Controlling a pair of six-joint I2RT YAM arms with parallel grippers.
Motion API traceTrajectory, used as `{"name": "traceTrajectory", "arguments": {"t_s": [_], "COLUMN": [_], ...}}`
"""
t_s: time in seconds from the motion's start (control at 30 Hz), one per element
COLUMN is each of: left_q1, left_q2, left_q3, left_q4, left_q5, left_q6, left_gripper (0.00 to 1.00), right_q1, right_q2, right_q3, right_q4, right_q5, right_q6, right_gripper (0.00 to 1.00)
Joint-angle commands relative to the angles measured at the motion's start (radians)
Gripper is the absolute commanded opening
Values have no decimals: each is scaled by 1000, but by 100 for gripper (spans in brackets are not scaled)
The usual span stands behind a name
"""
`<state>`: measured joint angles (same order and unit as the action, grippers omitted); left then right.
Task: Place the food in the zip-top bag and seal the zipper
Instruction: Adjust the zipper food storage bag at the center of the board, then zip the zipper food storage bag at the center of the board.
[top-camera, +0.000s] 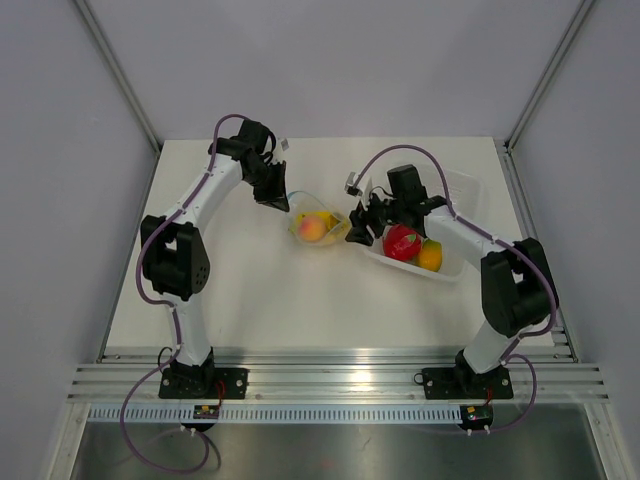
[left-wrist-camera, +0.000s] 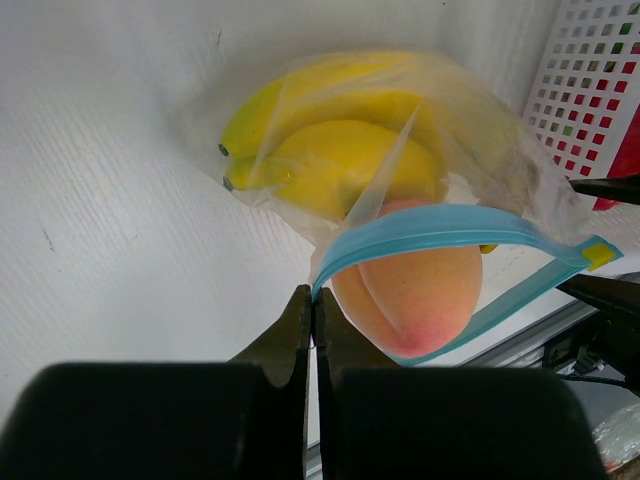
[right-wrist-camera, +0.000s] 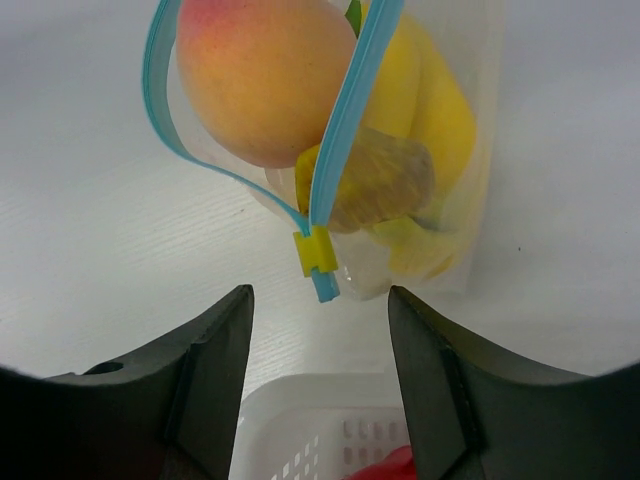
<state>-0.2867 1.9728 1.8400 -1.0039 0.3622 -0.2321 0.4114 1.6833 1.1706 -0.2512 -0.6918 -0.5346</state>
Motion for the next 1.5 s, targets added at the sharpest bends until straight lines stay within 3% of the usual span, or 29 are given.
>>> {"name": "traceTrajectory", "arguments": {"t_s": [0.0,0.3,0.4,0.7,0.77,0.83,0.87,0.97,1.07,1.17,1.27,1.47], "left_q1": [6,6,6,7,7,7,11,15,12,-21,-100,-239], "left_q2": [3,-5,-6,-11,-17,-26,-38,-89,-182,-276,-385,-466], "left_q3": [39,21,21,18,19,21,22,24,5,-74,-183,-390], "left_q4": [1,8,8,7,5,-1,-2,-1,72,249,509,805], "left_q5": [34,40,46,60,64,44,25,-14,1,78,147,222], "left_q6": [10,7,7,13,20,33,37,48,62,121,259,486], "left_gripper": [0,0,0,0,0,9,37,79,81,74,71,68], "right_q1": [7,10,15,15,17,17,17,15,15,15,17,13], "right_q2": [15,62,76,69,66,55,52,33,12,-8,-16,-11], "right_q3": [40,64,70,57,60,58,58,61,63,64,69,78], "right_q4": [110,156,153,185,193,216,220,219,205,198,181,153], "right_q5": [0,-37,-49,-32,-34,-34,-34,-28,-26,-28,-35,-54], "right_q6": [42,85,87,105,113,128,131,131,111,102,84,68], "right_gripper": [63,58,50,5,0,0,0,0,0,0,0,0]}}
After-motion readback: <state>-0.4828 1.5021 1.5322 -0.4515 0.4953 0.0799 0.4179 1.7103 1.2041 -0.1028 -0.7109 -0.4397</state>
